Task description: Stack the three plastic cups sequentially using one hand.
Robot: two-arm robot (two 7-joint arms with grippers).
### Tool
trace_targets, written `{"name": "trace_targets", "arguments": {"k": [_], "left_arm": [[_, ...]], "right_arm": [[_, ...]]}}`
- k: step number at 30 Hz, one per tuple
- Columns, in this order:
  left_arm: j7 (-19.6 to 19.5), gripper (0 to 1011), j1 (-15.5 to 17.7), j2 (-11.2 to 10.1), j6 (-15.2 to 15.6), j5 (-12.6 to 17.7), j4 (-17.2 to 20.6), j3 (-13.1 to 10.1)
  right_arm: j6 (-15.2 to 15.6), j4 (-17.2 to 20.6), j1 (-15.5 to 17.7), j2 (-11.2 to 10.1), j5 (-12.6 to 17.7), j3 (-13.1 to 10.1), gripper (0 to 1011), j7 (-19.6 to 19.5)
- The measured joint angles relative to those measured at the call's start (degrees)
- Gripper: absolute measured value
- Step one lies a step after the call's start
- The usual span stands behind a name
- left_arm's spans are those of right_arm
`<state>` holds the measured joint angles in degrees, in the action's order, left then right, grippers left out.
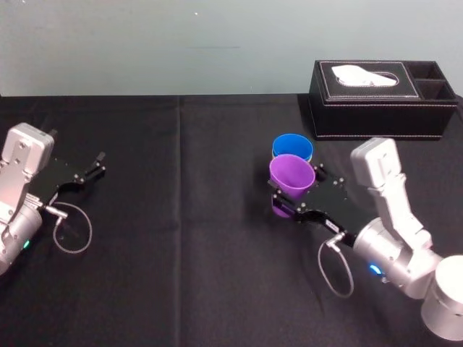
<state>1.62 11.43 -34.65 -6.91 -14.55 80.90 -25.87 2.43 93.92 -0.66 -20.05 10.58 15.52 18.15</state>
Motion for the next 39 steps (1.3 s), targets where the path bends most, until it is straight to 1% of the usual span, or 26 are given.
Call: {"name": "trace_targets", "arguments": {"k": [1, 2, 4, 5, 7, 8, 10, 14, 15, 17, 18, 20, 22, 26, 27, 33, 39], "left_arm": [[0.0, 1011, 0.0, 0.0, 0.0, 0.0, 0.0, 0.0], [0.0, 1011, 0.0, 0.0, 0.0, 0.0, 0.0, 0.0], [0.0, 1011, 0.0, 0.0, 0.0, 0.0, 0.0, 0.0], [0.0, 1011, 0.0, 0.0, 0.0, 0.0, 0.0, 0.0], [0.0, 1011, 0.0, 0.0, 0.0, 0.0, 0.0, 0.0], [0.0, 1011, 0.0, 0.0, 0.0, 0.0, 0.0, 0.0], [0.0, 1011, 0.0, 0.0, 0.0, 0.0, 0.0, 0.0], [0.0, 1011, 0.0, 0.0, 0.0, 0.0, 0.0, 0.0], [0.0, 1011, 0.0, 0.0, 0.0, 0.0, 0.0, 0.0], [0.0, 1011, 0.0, 0.0, 0.0, 0.0, 0.0, 0.0], [0.0, 1011, 0.0, 0.0, 0.0, 0.0, 0.0, 0.0], [0.0, 1011, 0.0, 0.0, 0.0, 0.0, 0.0, 0.0], [0.0, 1012, 0.0, 0.0, 0.0, 0.0, 0.0, 0.0], [0.0, 1011, 0.0, 0.0, 0.0, 0.0, 0.0, 0.0], [0.0, 1011, 0.0, 0.0, 0.0, 0.0, 0.0, 0.0], [0.0, 1011, 0.0, 0.0, 0.0, 0.0, 0.0, 0.0], [0.0, 1011, 0.0, 0.0, 0.0, 0.0, 0.0, 0.0]], "right_arm": [[0.2, 1.0, 0.2, -0.4, 0.2, -0.2, 739, 0.2], [0.9, 2.7, 0.6, -1.1, 0.9, -0.7, 739, 0.9], [1.8, 4.5, 0.8, -1.8, 1.7, -1.3, 739, 1.4], [2.9, 6.2, 0.9, -2.3, 2.6, -1.8, 739, 1.7], [3.9, 7.5, 0.9, -2.8, 3.6, -2.4, 739, 2.0], [5.0, 8.7, 0.6, -3.3, 4.7, -2.8, 739, 2.4], [6.3, 9.8, -0.2, -3.9, 6.1, -3.3, 739, 3.1], [8.0, 10.4, -2.1, -4.5, 7.2, -3.5, 739, 3.5], [9.0, 10.4, -3.2, -4.7, 7.7, -3.5, 739, 3.6], [9.9, 10.1, -4.3, -4.7, 8.0, -3.3, 739, 3.6], [10.7, 9.4, -5.6, -4.7, 8.2, -3.0, 739, 3.6], [11.3, 8.5, -7.0, -4.7, 8.4, -2.6, 739, 3.5], [12.4, 6.6, -9.3, -4.4, 8.6, -2.0, 739, 3.2], [13.1, 4.4, -11.5, -4.0, 8.6, -1.1, 739, 2.5], [13.3, 3.2, -12.5, -3.7, 8.6, -0.6, 739, 2.2], [13.3, -0.6, -15.2, -3.0, 8.3, 0.9, 739, 1.5], [12.8, -2.9, -16.3, -2.7, 8.0, 1.9, 741, 1.4]]}}
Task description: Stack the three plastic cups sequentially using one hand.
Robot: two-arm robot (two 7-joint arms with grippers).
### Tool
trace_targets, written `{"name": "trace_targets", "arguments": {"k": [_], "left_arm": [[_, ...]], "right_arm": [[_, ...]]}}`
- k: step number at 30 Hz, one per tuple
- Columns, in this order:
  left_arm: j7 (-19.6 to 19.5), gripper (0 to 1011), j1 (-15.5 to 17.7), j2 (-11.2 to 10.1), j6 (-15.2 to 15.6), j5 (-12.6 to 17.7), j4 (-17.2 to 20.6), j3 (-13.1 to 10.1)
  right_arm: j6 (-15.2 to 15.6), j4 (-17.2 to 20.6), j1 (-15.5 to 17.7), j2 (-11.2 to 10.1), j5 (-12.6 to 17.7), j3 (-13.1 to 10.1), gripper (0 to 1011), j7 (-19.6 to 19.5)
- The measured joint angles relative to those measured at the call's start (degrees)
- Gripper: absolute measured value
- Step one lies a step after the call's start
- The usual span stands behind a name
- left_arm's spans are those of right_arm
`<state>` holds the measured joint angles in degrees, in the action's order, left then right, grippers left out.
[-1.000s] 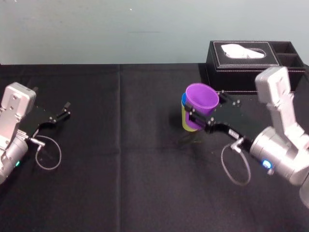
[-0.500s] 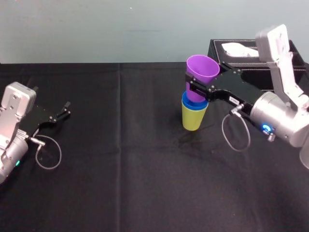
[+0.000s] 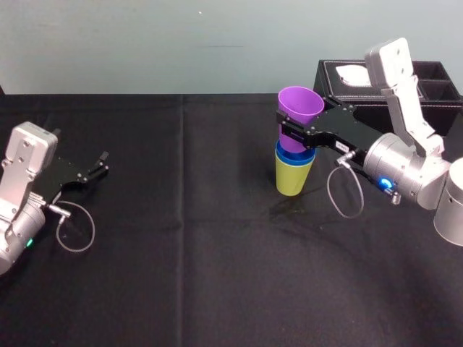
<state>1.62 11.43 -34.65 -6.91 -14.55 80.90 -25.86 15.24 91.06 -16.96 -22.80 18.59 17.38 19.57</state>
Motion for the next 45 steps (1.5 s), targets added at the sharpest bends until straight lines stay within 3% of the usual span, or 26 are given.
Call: {"name": "trace_targets", "arguments": {"k": [27, 45], "left_arm": [[0.0, 1011, 0.0, 0.0, 0.0, 0.0, 0.0, 0.0], [0.0, 1011, 0.0, 0.0, 0.0, 0.0, 0.0, 0.0]], "right_arm": [[-2.5, -7.5, -1.6, 1.1, -1.7, 2.0, 739, 0.2], [-3.4, -8.8, -0.9, 1.7, -2.8, 1.9, 739, 0.2]]}}
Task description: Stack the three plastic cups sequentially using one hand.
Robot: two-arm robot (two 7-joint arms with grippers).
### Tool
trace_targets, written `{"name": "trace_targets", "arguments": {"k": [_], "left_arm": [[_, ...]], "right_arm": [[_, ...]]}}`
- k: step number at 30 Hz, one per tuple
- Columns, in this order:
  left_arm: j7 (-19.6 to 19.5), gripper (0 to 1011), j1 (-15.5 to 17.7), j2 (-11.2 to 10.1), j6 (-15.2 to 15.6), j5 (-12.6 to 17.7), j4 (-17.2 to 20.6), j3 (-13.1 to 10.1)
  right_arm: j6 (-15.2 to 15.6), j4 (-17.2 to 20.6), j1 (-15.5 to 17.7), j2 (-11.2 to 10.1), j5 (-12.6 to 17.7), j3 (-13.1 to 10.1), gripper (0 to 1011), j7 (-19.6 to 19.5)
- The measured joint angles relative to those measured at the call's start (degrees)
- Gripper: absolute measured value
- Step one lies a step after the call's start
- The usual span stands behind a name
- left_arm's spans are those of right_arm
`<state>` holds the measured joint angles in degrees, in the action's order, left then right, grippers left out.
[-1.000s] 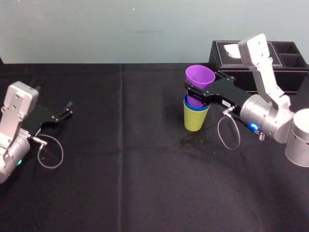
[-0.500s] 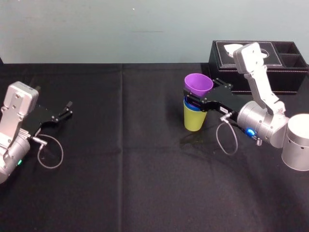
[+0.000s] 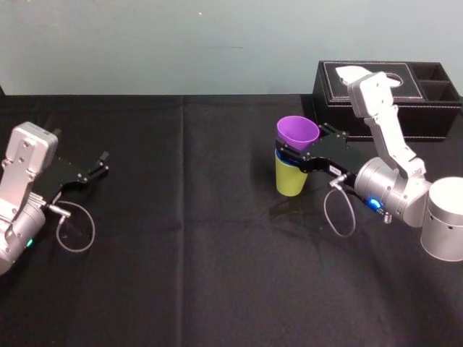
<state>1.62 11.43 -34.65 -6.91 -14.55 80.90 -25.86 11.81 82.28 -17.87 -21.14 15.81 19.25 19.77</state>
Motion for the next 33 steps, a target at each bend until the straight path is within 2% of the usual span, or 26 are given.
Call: {"name": "trace_targets", "arguments": {"k": [17, 21, 25, 28, 33], "left_arm": [[0.0, 1011, 0.0, 0.0, 0.0, 0.0, 0.0, 0.0], [0.0, 1011, 0.0, 0.0, 0.0, 0.0, 0.0, 0.0], [0.0, 1011, 0.0, 0.0, 0.0, 0.0, 0.0, 0.0], [0.0, 1011, 0.0, 0.0, 0.0, 0.0, 0.0, 0.0], [0.0, 1011, 0.0, 0.0, 0.0, 0.0, 0.0, 0.0]], "right_arm": [[-0.5, -0.1, 0.4, 0.1, -0.4, 0.0, 741, 0.2], [-0.5, -0.1, 0.3, 0.1, -0.4, 0.0, 800, 0.2], [-0.5, -0.1, 0.3, 0.1, -0.4, 0.0, 953, 0.1], [-0.4, -0.1, 0.3, 0.1, -0.3, 0.0, 1003, 0.1], [-0.4, -0.1, 0.3, 0.1, -0.3, 0.0, 1003, 0.1]]}}
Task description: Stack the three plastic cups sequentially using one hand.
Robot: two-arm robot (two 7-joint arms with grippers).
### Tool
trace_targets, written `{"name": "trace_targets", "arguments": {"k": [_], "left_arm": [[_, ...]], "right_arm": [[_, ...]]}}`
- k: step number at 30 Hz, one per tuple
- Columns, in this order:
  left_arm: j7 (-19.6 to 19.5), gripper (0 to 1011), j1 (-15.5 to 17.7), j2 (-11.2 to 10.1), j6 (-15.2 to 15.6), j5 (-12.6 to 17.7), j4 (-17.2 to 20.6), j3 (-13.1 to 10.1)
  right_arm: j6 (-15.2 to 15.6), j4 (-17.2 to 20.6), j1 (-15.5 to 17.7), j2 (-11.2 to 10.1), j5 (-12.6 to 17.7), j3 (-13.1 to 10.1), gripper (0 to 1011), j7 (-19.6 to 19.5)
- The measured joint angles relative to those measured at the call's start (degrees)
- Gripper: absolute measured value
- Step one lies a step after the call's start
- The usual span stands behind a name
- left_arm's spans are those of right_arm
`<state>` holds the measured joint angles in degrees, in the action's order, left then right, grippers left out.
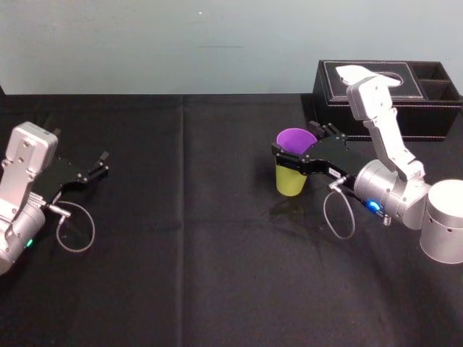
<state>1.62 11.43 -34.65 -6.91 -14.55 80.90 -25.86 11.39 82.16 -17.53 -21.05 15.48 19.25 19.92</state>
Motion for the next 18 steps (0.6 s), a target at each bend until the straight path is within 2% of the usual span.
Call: {"name": "trace_targets", "arguments": {"k": [6, 18], "left_arm": [[0.0, 1011, 0.0, 0.0, 0.0, 0.0, 0.0, 0.0], [0.0, 1011, 0.0, 0.0, 0.0, 0.0, 0.0, 0.0]], "right_arm": [[-0.3, 0.5, 0.3, -0.1, 0.1, -0.2, 1002, 0.0], [-2.4, 8.5, 5.8, -1.4, 1.1, -3.8, 1003, -1.8]]}}
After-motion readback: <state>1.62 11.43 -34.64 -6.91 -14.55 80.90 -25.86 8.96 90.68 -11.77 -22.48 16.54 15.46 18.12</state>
